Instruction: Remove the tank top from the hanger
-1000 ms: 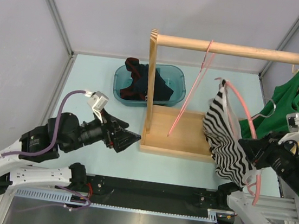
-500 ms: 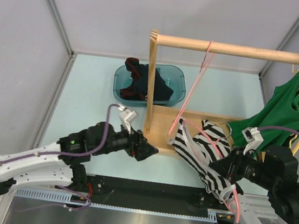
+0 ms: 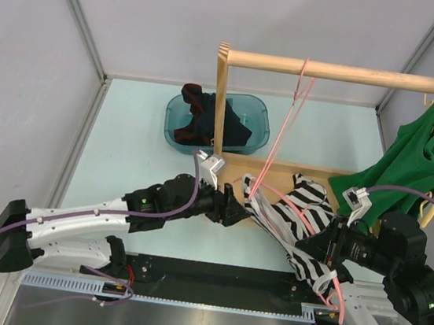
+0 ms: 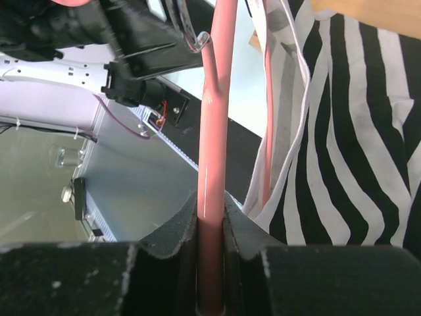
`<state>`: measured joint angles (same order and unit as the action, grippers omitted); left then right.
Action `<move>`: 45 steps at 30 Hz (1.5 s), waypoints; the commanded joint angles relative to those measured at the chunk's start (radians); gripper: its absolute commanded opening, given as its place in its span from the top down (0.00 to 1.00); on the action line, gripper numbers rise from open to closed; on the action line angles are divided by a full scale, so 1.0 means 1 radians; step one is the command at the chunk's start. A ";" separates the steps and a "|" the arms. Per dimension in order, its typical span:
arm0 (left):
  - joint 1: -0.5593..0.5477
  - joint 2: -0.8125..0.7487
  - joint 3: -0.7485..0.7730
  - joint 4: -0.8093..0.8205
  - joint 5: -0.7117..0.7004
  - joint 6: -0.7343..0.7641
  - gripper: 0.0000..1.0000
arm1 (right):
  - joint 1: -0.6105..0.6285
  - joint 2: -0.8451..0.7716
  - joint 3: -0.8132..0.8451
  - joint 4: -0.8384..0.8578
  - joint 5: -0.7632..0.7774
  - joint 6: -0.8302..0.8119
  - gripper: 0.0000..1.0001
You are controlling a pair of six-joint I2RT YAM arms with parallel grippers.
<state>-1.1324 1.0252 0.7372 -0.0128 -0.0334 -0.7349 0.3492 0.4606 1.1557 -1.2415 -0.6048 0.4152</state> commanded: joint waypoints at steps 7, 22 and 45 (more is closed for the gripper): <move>0.068 0.075 0.091 0.050 -0.054 -0.032 0.35 | -0.001 -0.022 0.001 0.043 -0.075 -0.015 1.00; 0.114 0.121 0.117 0.076 -0.016 -0.021 0.72 | -0.001 -0.036 -0.010 0.004 -0.101 -0.055 1.00; 0.192 0.105 0.119 -0.079 -0.050 0.003 1.00 | -0.001 -0.244 0.073 0.001 -0.046 0.069 1.00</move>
<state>-0.9623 1.1179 0.8124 -0.0696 -0.0448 -0.7509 0.3481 0.2718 1.1805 -1.3075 -0.6384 0.4049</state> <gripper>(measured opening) 0.011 0.176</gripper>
